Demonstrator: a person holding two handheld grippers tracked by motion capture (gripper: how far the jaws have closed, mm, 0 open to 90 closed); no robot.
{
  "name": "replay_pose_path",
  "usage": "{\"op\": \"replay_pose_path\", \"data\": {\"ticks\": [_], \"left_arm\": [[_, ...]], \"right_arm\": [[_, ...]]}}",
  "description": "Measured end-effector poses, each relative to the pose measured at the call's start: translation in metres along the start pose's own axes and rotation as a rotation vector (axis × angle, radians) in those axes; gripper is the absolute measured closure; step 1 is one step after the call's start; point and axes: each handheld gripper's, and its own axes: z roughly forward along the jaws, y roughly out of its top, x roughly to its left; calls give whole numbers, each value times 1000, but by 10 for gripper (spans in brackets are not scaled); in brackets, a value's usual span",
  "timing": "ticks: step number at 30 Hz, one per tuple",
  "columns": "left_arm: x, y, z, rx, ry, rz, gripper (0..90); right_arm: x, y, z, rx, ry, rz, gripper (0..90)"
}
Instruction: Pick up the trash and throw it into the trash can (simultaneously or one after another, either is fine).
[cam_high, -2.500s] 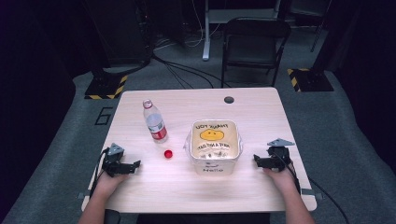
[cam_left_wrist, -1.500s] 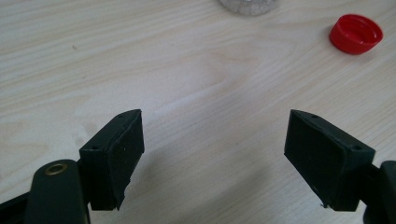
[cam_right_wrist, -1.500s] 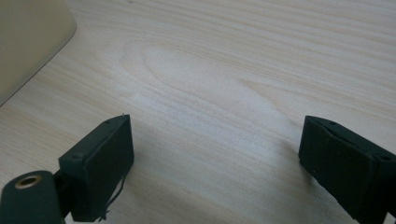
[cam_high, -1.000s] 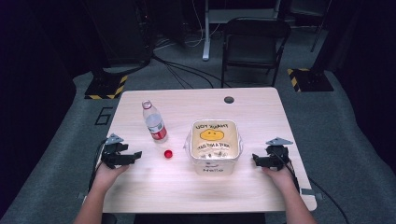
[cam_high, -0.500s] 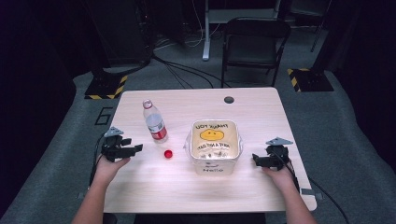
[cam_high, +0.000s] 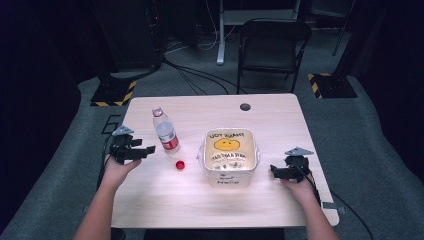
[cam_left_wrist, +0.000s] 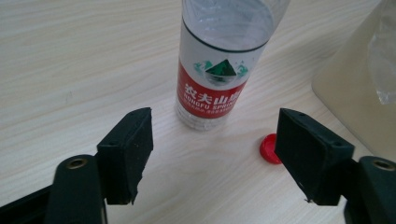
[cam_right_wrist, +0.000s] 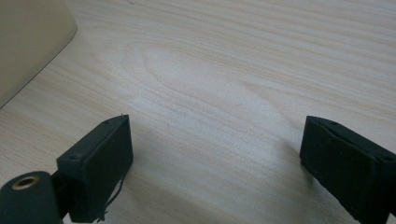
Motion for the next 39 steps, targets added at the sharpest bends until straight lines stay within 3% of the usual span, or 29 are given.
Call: {"op": "replay_pose_path", "data": {"ticks": [8,16,26,39], "left_arm": [[-3,14,1,-50,8,20,207],[-7,24,8,-102,-11,29,183],[-6,28,23,-86,0,34,180],[-6,39,40,-114,-1,58,191]], "right_arm": [[0,0,0,1,3,3,87],[0,0,0,1,4,1,87],[0,0,0,1,7,3,87],[0,0,0,1,7,3,87]]}}
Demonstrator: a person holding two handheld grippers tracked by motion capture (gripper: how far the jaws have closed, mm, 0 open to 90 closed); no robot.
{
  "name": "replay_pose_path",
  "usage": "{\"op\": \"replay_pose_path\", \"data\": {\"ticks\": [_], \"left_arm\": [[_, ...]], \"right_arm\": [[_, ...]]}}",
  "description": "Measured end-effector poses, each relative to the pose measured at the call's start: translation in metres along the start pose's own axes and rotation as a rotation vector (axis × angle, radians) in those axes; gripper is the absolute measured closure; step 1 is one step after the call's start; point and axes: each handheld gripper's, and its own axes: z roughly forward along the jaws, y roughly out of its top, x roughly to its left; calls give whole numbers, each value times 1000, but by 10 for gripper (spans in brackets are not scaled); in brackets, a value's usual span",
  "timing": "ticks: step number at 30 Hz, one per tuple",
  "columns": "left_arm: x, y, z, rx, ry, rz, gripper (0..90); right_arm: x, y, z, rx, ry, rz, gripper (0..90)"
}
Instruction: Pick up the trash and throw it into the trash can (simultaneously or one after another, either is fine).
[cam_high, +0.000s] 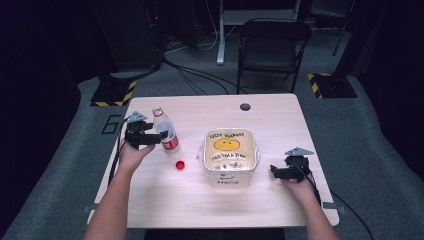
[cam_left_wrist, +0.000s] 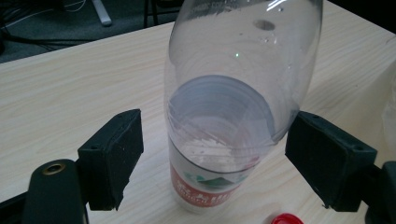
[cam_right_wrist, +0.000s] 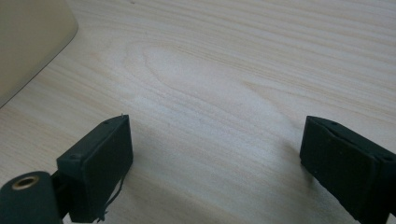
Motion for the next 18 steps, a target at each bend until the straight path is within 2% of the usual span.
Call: {"op": "replay_pose_path", "data": {"ticks": [5,8,18], "left_arm": [[-1,-1,8,10,-9,-13,190],[-2,-1,11,18,-1,0,190],[-2,-2,18,-5,9,-12,207]], "right_arm": [[0,0,0,-1,0,0,87],[0,0,0,0,0,0,87],[0,0,0,0,0,0,87]]}}
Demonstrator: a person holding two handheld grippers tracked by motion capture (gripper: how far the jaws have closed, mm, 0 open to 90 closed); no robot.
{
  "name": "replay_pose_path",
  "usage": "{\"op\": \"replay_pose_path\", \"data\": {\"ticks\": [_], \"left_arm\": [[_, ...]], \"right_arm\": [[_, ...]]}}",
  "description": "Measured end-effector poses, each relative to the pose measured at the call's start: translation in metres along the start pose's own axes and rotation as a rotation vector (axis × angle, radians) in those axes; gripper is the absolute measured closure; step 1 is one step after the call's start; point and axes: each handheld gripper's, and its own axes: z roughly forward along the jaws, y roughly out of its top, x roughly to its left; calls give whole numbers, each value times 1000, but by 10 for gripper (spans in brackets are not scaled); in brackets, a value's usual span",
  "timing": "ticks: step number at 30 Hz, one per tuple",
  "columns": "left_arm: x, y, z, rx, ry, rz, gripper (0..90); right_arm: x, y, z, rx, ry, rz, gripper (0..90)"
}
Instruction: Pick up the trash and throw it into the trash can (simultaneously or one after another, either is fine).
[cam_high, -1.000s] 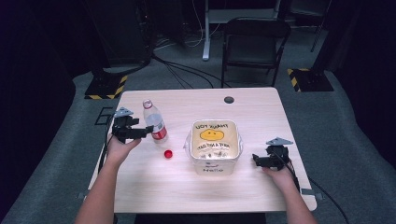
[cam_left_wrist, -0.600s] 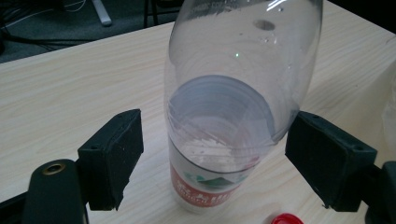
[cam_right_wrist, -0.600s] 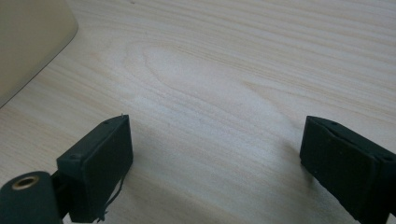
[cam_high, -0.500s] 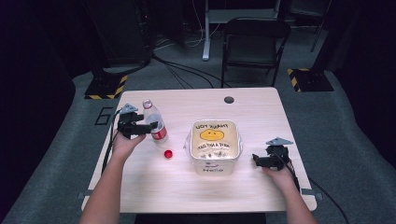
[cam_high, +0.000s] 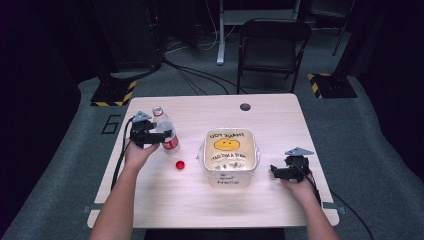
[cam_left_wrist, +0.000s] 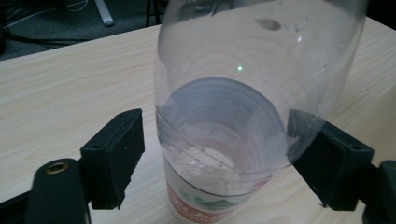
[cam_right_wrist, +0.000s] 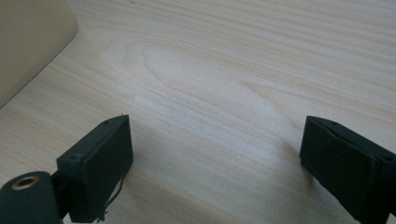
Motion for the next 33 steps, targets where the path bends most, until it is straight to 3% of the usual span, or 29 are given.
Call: {"op": "replay_pose_path", "data": {"ticks": [4,15,20,26,33], "left_arm": [[-2,0,2,1,9,29,279],[-5,2,1,22,18,31,292],[-7,1,1,12,42,38,291],[-9,1,1,20,26,34,293],[-15,3,-2,7,16,61,294]], "right_arm": [[0,0,0,0,0,1,87],[0,0,0,0,0,0,87],[0,0,0,0,0,0,87],[0,0,0,0,0,0,87],[0,0,0,0,0,0,87]]}}
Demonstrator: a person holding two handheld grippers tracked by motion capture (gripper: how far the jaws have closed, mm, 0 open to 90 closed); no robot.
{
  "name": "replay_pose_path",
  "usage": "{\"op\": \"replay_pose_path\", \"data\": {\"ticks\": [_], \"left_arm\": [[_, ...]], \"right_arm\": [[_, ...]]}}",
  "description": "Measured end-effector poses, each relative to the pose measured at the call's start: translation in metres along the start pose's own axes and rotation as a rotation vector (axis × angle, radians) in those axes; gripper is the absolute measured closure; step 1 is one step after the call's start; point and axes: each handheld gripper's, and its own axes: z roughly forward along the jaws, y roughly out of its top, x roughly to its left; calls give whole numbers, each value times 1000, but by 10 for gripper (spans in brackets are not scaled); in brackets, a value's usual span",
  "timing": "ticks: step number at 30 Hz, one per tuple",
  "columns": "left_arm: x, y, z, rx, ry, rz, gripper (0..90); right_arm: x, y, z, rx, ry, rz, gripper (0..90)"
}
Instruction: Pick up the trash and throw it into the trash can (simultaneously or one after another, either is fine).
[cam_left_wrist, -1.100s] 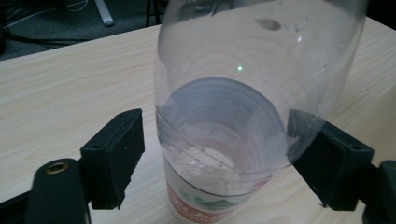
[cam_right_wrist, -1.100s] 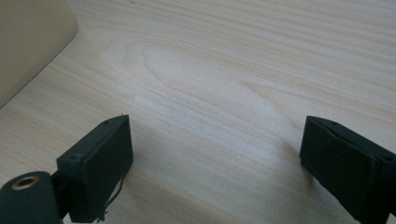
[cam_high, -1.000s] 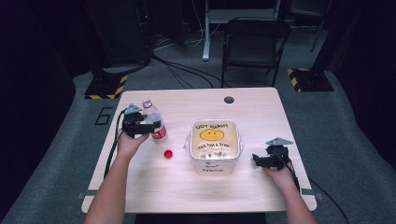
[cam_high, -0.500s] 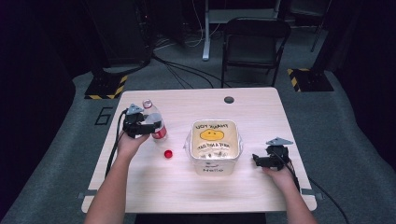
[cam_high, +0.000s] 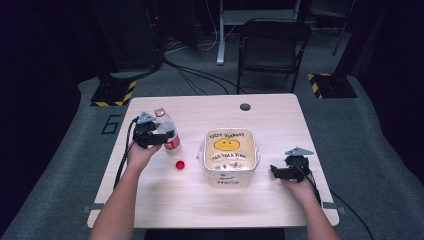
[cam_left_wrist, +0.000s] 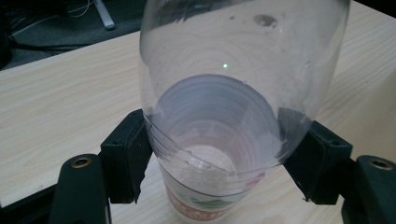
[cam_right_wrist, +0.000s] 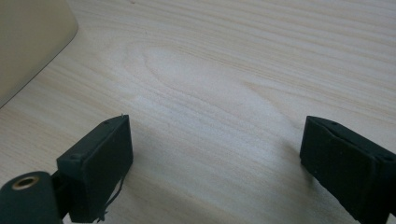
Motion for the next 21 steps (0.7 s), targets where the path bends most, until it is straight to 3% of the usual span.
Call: {"op": "replay_pose_path", "data": {"ticks": [14,21], "left_arm": [[-4,7,-21,25,-22,6,294],[-10,20,-38,14,-56,11,294]], "right_arm": [[0,0,0,0,2,-1,87],[0,0,0,1,1,-2,87]]}}
